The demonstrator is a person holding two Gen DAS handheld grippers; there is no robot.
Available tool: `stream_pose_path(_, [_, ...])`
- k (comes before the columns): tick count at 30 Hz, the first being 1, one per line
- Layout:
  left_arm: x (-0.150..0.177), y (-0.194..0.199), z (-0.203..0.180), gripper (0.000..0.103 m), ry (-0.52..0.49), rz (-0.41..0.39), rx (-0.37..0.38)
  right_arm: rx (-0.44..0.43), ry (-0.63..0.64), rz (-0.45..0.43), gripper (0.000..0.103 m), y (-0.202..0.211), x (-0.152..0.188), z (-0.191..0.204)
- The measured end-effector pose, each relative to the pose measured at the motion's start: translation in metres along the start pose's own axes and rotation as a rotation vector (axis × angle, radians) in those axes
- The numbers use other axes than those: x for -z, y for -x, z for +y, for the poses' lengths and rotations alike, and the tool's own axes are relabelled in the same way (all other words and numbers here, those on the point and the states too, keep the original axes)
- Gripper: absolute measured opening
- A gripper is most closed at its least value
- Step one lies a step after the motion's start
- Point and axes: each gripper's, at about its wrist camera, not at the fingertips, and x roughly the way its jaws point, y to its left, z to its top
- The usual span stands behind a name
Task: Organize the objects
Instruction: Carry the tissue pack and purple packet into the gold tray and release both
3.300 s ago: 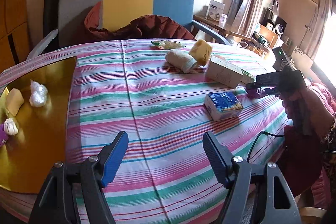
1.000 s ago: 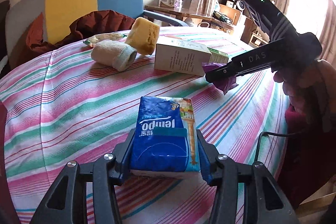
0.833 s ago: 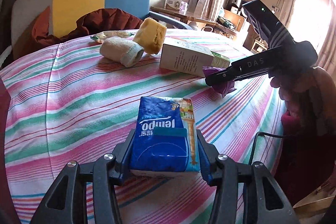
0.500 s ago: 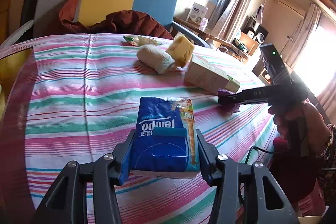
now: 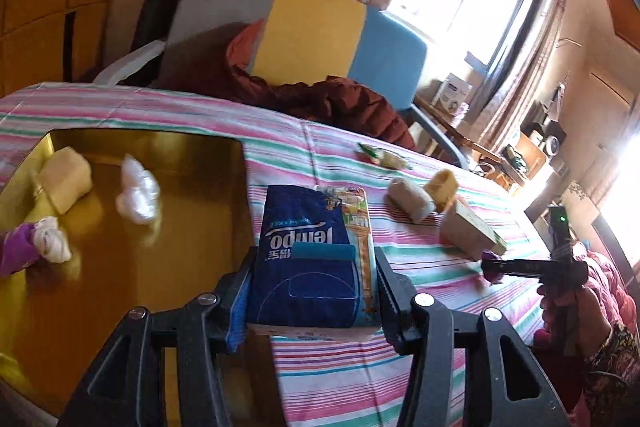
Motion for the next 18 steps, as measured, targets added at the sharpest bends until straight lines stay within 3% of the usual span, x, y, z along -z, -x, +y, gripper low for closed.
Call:
stream_pose_path(3, [-0.004,0.0,0.037,0.052,0.093,0.015,-0.066,-0.003,0.028,-0.011,0.034,0.001,0.0,0.007])
stream_pose_path(9, [-0.016,-0.006,0.087,0.052,0.18,0.068,-0.201,-0.044,0.063,-0.05,0.034,0.009,-0.001,0.016])
stream_pose_path(14, [-0.022,-0.018,0.12,0.052,0.272,0.13,-0.256,-0.093,0.076,-0.089,0.034,0.016,-0.003,0.023])
stream_pose_path(18, [-0.03,-0.034,0.133,0.053,0.288,0.186,-0.296,-0.117,0.103,-0.11,0.034,0.019,-0.004,0.03])
